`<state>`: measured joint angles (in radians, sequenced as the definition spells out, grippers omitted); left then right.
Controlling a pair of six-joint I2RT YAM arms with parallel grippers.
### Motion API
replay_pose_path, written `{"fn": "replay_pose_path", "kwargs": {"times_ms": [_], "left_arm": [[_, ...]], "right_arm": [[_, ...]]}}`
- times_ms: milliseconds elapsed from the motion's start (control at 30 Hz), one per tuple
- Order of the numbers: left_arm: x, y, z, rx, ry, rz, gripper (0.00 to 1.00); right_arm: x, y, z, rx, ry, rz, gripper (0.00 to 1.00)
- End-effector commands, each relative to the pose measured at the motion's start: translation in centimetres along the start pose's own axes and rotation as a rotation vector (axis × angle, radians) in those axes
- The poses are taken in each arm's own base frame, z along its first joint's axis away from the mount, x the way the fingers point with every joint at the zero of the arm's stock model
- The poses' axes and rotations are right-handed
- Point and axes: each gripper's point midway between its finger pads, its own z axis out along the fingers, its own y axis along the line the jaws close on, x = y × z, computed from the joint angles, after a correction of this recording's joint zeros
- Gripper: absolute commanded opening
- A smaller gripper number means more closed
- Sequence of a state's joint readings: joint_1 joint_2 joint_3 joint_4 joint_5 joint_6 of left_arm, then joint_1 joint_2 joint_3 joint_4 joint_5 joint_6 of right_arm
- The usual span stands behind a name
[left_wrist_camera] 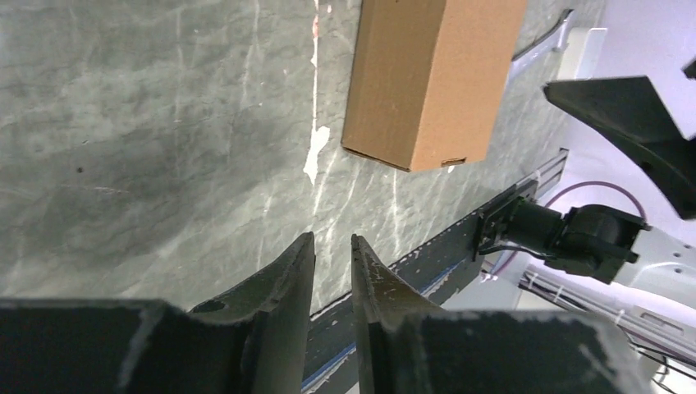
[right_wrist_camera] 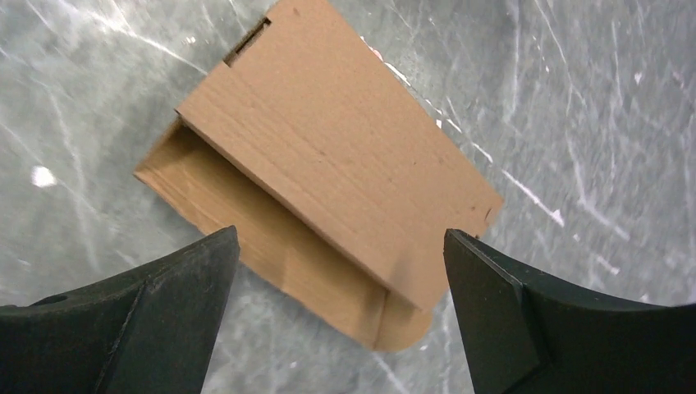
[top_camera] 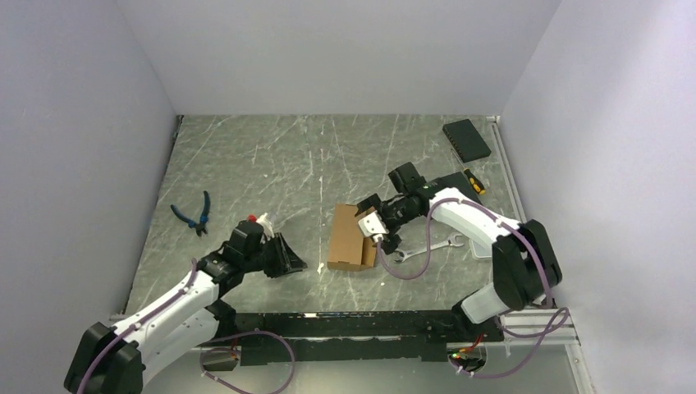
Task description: Fold the paper box
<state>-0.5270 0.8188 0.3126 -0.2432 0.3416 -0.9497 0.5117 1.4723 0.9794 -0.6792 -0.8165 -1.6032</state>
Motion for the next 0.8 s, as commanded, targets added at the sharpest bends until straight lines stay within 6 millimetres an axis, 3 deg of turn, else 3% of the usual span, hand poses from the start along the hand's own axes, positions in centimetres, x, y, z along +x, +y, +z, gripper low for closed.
{"fn": "replay_pose_path", "kwargs": {"times_ms": [0,233,433,600,767], "left_arm": [[-0.2,-2.1,0.4,0.113,0.0,-0.022,0.28],[1.1,-1.8,2.1,0.14,0.07,-0.043,0.27],[0.9,-1.2,2.3,0.091,0.065,-0.033,0.26],[0.4,-0.1,1.4,0.004,0.025,-0.041,0.26],[-1.0,0.4,-0.8,-0.072,-0.078,-0.042,0.26]], "right_arm": [[0.1,-2.5,1.0,-0.025,0.014,-0.268,0.99],[2.0,-3.0,4.1,-0.027,0.094,-0.271,0.94],[1.9,-2.5,5.5,0.004,0.1,-0.202,0.86],[1.7,-2.0,6.3,0.022,0.114,-0.113,0.73],[1.9,-2.4,7.0,0.08,0.158,0.007,0.6]]}}
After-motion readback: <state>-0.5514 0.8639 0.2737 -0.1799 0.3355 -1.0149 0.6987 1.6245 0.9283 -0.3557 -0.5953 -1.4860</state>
